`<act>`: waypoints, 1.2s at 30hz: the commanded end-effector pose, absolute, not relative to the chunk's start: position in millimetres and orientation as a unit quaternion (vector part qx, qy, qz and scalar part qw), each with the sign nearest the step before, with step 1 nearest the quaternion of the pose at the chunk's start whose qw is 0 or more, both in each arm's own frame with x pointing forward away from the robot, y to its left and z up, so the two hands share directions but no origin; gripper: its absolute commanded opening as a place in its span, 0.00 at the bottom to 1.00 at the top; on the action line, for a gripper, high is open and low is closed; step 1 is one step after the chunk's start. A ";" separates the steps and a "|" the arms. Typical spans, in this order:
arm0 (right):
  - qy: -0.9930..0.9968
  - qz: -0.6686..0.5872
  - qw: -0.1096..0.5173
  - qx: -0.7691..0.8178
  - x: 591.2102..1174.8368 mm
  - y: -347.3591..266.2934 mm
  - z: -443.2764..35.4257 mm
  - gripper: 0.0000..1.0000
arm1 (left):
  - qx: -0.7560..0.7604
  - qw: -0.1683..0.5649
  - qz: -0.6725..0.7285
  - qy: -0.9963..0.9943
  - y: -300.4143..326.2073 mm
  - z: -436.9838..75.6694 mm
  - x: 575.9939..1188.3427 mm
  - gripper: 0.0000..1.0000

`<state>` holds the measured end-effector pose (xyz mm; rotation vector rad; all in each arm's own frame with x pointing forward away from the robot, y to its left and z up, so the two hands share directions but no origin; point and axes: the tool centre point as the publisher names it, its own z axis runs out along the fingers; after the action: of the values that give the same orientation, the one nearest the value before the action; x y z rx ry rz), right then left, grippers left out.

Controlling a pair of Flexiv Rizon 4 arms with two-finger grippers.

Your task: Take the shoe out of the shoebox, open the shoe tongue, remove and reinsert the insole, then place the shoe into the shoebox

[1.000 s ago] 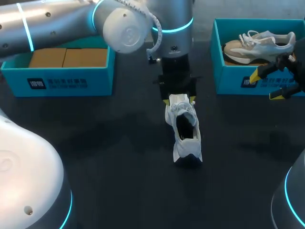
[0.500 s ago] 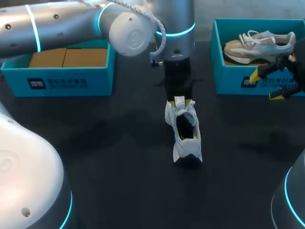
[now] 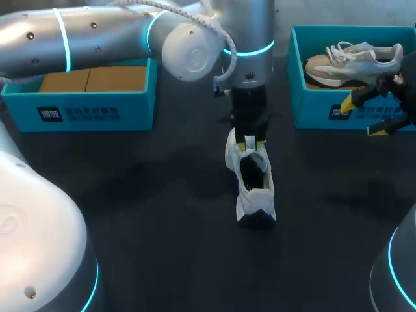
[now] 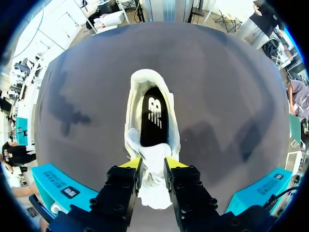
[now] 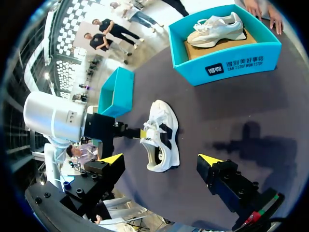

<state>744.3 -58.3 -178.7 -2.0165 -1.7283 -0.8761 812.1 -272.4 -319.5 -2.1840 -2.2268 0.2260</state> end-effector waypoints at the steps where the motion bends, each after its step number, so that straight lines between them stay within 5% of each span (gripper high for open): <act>1: -0.608 -0.307 0.171 -0.712 743.9 -57.5 -178.6 1.00 | -0.699 0.010 0.077 -0.711 -273.2 -329.0 809.7 0.27; 36: -0.608 -0.307 0.171 -0.712 743.9 -57.5 -178.6 1.00 | -0.709 0.020 0.072 -0.701 -279.1 -350.7 795.2 0.25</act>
<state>744.2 -58.3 -178.7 -2.0164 -1.7285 -0.8761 794.2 -271.6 -339.5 -2.2056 -2.1804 0.2250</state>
